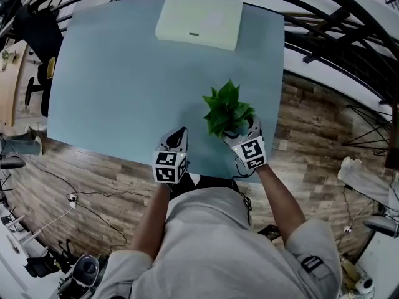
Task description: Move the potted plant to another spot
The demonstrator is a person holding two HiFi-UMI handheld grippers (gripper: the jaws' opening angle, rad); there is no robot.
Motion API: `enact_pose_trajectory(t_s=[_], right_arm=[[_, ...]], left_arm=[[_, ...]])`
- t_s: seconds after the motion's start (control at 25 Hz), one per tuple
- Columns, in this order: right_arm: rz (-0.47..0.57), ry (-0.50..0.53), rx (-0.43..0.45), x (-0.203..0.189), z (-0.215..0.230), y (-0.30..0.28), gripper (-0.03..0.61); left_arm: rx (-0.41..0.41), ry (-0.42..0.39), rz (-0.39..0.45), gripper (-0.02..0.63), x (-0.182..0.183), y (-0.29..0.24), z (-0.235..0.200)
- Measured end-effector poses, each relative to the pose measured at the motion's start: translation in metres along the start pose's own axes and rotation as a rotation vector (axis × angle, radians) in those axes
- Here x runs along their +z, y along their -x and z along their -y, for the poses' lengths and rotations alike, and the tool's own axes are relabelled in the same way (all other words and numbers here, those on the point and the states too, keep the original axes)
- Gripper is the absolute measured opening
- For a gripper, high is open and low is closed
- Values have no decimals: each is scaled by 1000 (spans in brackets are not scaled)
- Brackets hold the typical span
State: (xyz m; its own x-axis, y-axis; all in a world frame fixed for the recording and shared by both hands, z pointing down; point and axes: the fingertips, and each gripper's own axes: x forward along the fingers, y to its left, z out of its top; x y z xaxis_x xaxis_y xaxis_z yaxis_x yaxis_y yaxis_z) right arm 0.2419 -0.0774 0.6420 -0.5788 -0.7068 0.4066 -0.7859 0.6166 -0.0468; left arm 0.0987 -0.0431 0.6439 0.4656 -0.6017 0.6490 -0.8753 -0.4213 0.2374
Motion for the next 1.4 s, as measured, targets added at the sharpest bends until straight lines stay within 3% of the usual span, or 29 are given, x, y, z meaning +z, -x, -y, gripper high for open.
enact_pose_trajectory(t_s=[0.32, 0.68, 0.76, 0.8, 0.88, 1.04, 1.24, 1.4], right_arm=[[-7, -45, -30, -3, 3, 6, 537], [-139, -15, -131, -48, -4, 47, 534], [-172, -2, -178, -57, -7, 57, 485], [-190, 20, -207, -60, -8, 62, 429], [-231, 92, -269, -64, -11, 71, 237], [-256, 185, -364, -58, -28, 81, 5], [-282, 209, -317, -46, -73, 64, 3], [-312, 97, -370, -36, -92, 64, 3]], left_arm=[[10, 8, -12, 12, 4, 1, -1], [-68, 14, -17, 12, 3, -2, 15], [-93, -9, -15, 12, 6, -2, 16], [-106, -22, -15, 12, 7, -2, 17], [-130, -41, -17, 12, 8, 0, 19], [-169, -63, -6, 12, 8, 13, 18], [-194, -50, 4, 12, 0, 29, 2], [-221, -45, 26, 12, -3, 49, -4]])
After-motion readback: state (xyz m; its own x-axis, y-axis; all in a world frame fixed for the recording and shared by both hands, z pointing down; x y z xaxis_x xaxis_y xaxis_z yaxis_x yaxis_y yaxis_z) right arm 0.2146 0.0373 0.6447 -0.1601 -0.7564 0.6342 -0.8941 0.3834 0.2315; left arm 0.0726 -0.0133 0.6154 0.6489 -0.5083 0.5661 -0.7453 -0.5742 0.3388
